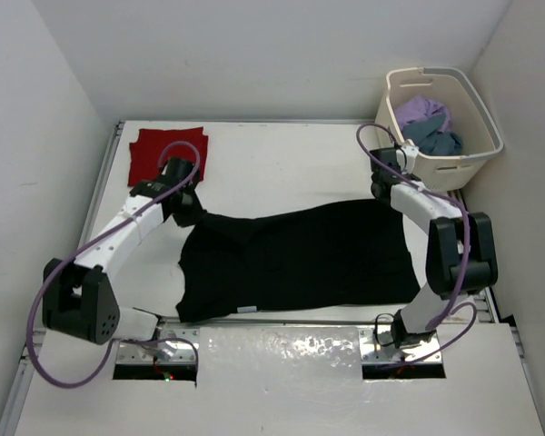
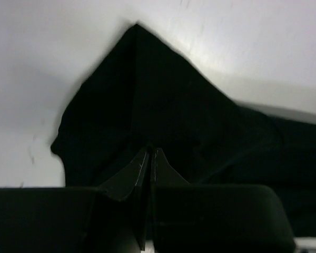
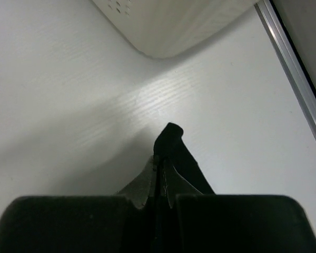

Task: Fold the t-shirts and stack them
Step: Grap the side of the flattened tshirt furthest away from the robot with both arms, then fold the other side of the tshirt into a rectangle, then rotate the tshirt 90 degrees, then grab the bottom of the folded rectangular tshirt with both arms, then fold the folded rectangular tshirt in 1/3 of the way

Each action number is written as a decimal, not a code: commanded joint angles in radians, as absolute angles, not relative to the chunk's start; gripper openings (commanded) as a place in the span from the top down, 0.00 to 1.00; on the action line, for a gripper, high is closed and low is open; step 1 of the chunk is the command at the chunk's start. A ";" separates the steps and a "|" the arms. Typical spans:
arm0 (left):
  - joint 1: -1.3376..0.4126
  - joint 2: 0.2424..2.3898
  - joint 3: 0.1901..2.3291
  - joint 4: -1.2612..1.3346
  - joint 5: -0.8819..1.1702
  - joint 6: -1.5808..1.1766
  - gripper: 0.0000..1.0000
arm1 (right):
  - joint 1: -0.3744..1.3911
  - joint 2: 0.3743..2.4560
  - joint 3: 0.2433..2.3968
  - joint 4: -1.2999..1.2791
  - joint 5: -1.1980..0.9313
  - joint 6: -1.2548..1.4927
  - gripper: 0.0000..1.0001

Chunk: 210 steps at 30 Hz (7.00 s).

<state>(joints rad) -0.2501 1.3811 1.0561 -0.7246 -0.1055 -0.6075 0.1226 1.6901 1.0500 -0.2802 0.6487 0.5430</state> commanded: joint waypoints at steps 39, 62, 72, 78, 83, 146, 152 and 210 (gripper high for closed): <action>-0.497 1.126 1.052 -1.124 -0.027 -0.706 0.00 | 0.129 1.352 0.893 -0.463 0.550 0.542 0.01; -0.404 1.710 0.797 -0.382 0.045 -0.652 0.00 | 0.124 1.489 0.647 -0.198 0.040 0.548 0.01; -0.311 2.390 1.888 -0.431 -0.011 -0.467 0.00 | 0.169 1.364 0.499 -0.232 -0.014 0.569 0.01; -0.310 2.760 2.417 -0.177 0.291 -0.425 0.00 | 0.327 1.276 0.410 -0.284 -0.242 0.517 0.01; -0.313 2.808 2.343 0.271 0.317 -0.555 0.00 | 0.478 1.239 0.371 -0.212 -0.481 0.462 0.01; -0.781 1.054 0.657 -0.562 -0.005 -0.977 0.04 | 0.459 1.020 0.396 -0.327 -0.360 0.457 0.01; -0.896 1.066 0.489 -0.397 0.097 -1.058 0.13 | 0.457 1.075 0.362 -0.336 -0.420 0.482 0.05; -0.563 1.307 0.837 0.089 -0.215 -0.631 1.00 | 0.390 1.614 1.137 -0.114 -0.058 0.397 1.00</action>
